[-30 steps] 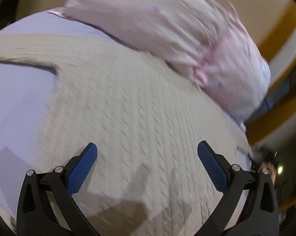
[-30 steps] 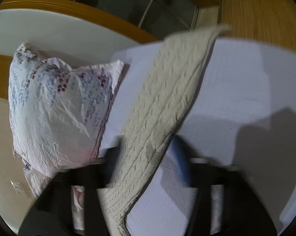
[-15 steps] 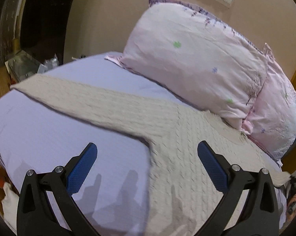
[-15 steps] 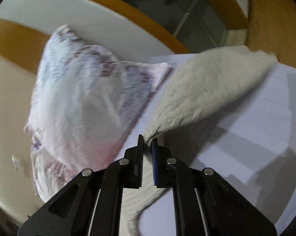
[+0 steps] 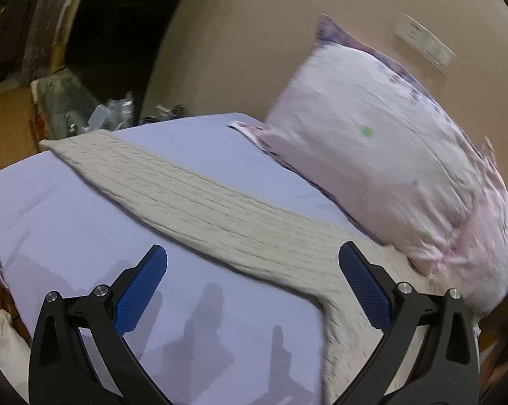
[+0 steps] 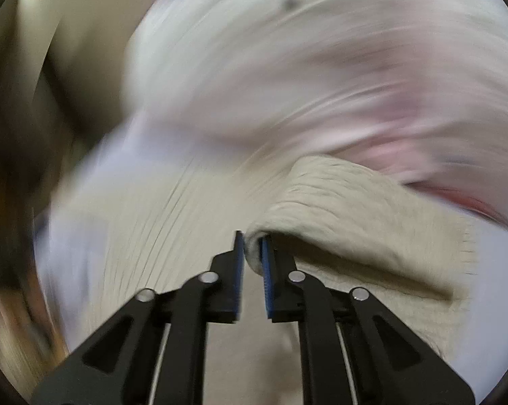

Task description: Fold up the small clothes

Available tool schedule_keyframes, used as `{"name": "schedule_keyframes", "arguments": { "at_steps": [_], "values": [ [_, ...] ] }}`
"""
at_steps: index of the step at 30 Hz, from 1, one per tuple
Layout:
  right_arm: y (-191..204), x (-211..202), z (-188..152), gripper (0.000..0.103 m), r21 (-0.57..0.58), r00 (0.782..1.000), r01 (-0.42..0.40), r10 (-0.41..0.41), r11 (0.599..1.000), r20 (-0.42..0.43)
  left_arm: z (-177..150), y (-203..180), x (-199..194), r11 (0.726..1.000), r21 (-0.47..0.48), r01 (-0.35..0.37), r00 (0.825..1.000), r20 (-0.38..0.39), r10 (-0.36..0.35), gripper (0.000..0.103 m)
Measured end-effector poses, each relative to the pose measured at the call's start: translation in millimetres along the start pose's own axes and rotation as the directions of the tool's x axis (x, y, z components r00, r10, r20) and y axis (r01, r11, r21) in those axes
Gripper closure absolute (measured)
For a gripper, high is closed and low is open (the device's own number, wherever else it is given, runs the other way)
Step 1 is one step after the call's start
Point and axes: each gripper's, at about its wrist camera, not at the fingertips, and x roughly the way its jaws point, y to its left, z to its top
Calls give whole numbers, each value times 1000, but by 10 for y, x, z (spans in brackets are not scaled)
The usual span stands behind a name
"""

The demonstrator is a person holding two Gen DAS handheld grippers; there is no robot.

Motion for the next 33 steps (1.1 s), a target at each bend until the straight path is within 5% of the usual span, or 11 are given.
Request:
{"name": "schedule_keyframes", "arguments": {
  "at_steps": [3,8,12,16,19,20,24,26,27,29,33],
  "values": [
    [467,354,-199,73,-82,990,-70,59,994,-132,102,228,5,999,-48,1,1000,8,0,1],
    [-109,40,-193,64,190,985,-164,170,968,-17,272,576,119,994,-104,-36,999,-11,35,1],
    [-988,-95,-228,66,523,985,-167,160,836,59,330,816,204,976,-218,-24,999,-33,17,1],
    [-1240,53,-149,66,614,980,-181,195,768,44,342,941,223,964,-267,-11,999,-33,2,1],
    [-1197,369,-11,72,642,976,-156,217,751,-17,332,973,261,959,-281,-18,999,-52,3,1],
    [-1179,491,61,97,643,973,-154,229,750,-33,328,989,273,956,-291,-21,998,-60,3,1],
    [-745,483,392,94,545,971,-231,230,806,72,374,1044,317,943,-332,-40,997,-73,17,1],
    [-265,366,592,77,388,934,-356,337,850,118,409,1079,354,934,-353,-46,997,-77,20,1],
    [-68,300,646,47,326,921,-389,369,862,122,434,1103,369,929,-366,-47,997,-70,23,1],
    [274,65,668,21,201,895,-442,416,874,158,481,1149,404,920,-388,-56,997,-63,34,1],
    [249,-259,536,18,162,893,-432,395,887,216,563,1237,467,908,-414,-69,997,-44,56,11]
  ]
}}
